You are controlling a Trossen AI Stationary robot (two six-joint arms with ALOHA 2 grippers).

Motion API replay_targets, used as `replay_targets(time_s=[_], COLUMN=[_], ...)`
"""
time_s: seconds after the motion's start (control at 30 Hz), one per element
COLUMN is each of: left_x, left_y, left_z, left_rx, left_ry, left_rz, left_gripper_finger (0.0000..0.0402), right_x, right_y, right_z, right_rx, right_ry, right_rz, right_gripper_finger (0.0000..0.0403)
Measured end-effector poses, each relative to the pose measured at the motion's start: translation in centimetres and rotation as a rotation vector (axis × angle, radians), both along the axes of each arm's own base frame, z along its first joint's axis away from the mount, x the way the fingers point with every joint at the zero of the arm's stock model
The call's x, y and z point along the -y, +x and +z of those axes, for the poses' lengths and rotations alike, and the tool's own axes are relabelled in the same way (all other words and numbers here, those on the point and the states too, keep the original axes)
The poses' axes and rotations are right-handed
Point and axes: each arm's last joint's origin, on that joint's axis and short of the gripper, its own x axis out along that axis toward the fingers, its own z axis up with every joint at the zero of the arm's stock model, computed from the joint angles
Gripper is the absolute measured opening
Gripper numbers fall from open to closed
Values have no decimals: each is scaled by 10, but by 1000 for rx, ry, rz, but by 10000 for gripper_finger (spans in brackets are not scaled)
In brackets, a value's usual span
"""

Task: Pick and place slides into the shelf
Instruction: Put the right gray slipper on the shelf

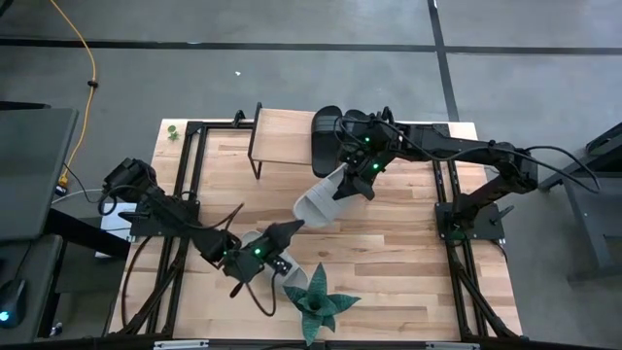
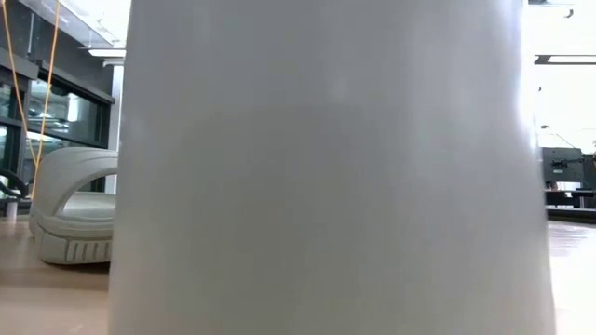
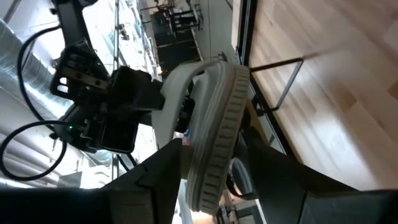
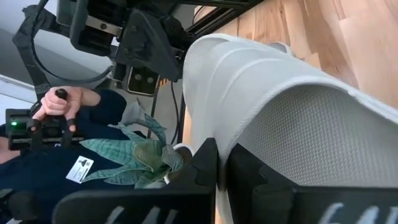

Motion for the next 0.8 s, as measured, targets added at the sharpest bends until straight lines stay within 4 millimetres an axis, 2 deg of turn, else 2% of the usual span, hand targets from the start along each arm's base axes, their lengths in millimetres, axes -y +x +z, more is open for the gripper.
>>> replay_targets(time_s=[0.6, 0.8], left_x=[-1, -12], left_y=[4, 8], left_z=[4, 4], left_rx=[-7, -8], left_ry=[19, 14], left_rz=[-67, -47], left_gripper_finger=[170, 170], right_x=[-2, -6], right_y=[2, 3], right_z=[2, 3], right_rx=[22, 38], right_ry=[-5, -5], right_rz=[7, 23], right_gripper_finger=[0, 0])
